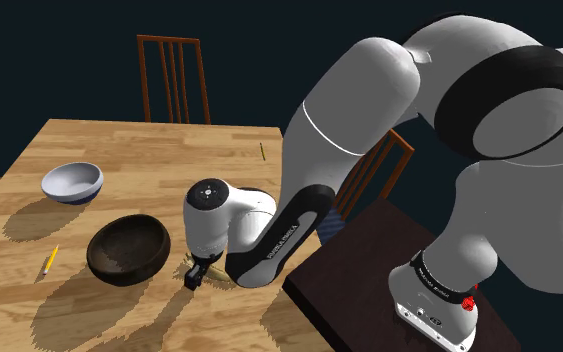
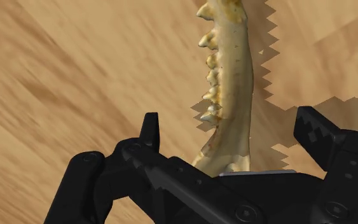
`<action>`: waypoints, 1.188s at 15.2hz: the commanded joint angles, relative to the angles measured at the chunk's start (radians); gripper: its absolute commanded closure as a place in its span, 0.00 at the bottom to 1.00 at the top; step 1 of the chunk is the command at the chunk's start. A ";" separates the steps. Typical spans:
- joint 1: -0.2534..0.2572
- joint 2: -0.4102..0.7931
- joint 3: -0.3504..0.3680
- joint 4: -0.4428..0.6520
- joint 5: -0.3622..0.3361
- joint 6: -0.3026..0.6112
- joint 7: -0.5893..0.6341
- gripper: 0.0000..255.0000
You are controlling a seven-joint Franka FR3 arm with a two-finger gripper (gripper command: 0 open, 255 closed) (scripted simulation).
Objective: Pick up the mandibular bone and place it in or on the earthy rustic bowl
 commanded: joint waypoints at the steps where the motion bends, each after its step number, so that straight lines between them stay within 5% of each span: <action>1: 0.000 0.003 0.000 0.002 0.000 0.001 0.000 0.00; 6: 0.000 0.003 0.000 0.002 0.000 0.001 0.000 0.00; 7: 0.000 0.003 0.000 0.002 0.000 0.001 0.000 1.00; 18: -0.002 -0.025 0.002 -0.009 0.001 -0.016 -0.003 1.00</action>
